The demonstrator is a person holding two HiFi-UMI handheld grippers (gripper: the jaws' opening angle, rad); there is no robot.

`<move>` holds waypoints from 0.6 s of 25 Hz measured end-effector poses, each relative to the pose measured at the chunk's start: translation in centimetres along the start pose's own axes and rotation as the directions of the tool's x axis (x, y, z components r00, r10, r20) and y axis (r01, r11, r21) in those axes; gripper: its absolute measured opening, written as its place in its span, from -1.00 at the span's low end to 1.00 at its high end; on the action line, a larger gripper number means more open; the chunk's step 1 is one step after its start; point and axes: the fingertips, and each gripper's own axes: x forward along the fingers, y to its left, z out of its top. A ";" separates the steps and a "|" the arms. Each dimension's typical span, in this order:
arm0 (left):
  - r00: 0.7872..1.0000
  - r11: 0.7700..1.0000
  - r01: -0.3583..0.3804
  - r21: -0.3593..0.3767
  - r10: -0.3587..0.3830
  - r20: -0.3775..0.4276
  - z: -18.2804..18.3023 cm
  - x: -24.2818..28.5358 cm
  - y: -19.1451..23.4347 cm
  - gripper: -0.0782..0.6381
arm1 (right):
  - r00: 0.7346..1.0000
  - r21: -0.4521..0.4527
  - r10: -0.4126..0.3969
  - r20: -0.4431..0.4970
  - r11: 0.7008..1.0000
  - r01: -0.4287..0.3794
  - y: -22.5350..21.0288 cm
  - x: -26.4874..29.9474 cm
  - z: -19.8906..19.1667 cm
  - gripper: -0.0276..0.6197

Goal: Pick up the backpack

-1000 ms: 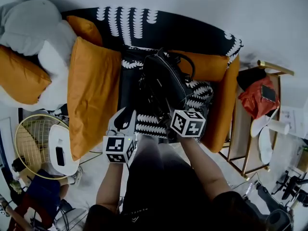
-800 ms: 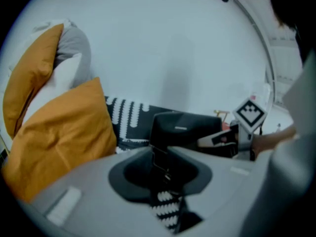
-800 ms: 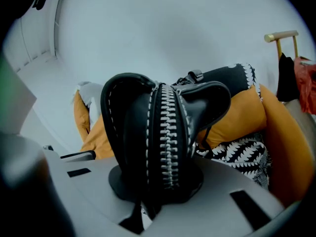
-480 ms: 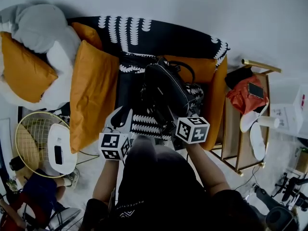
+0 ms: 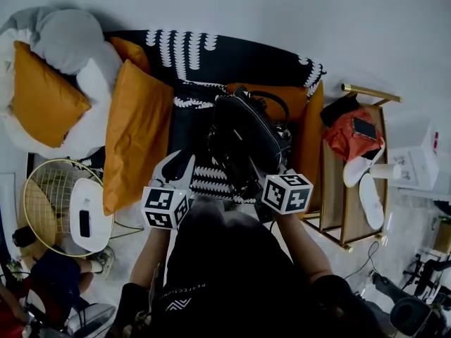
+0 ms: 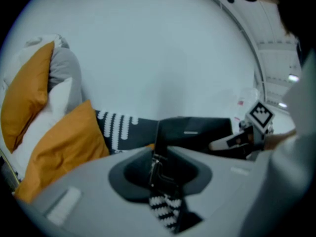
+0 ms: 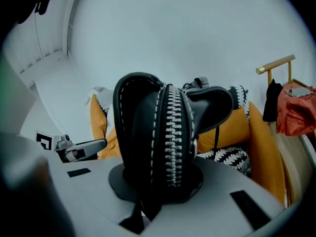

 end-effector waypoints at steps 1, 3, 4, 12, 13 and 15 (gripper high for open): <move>1.000 1.000 0.002 0.000 -0.002 0.002 0.2 -0.2 -0.1 -0.50 | 1.000 -0.001 0.000 0.004 1.000 0.000 0.1 -0.4 0.1 -0.83; 1.000 1.000 0.004 -0.001 -0.004 0.012 0.6 -0.6 -0.3 -0.50 | 1.000 -0.007 -0.002 0.011 1.000 0.002 0.3 -1.0 0.4 -0.83; 1.000 1.000 0.004 -0.001 -0.004 0.019 0.9 -0.8 -0.4 -0.50 | 1.000 -0.011 -0.002 0.014 1.000 0.002 0.4 -1.3 0.5 -0.83; 0.998 1.000 0.009 -0.001 -0.009 0.062 2.6 -2.3 -1.0 -0.50 | 0.999 -0.043 0.002 0.038 0.999 0.000 1.1 -3.3 1.4 -0.83; 0.998 1.000 0.008 -0.001 -0.008 0.065 2.8 -2.5 -1.0 -0.50 | 0.999 -0.045 0.002 0.041 0.999 0.000 1.2 -3.5 1.4 -0.83; 0.997 1.000 0.007 -0.003 -0.006 0.071 2.9 -2.8 -1.1 -0.50 | 0.999 -0.046 0.003 0.046 0.999 -0.001 1.4 -3.9 1.4 -0.83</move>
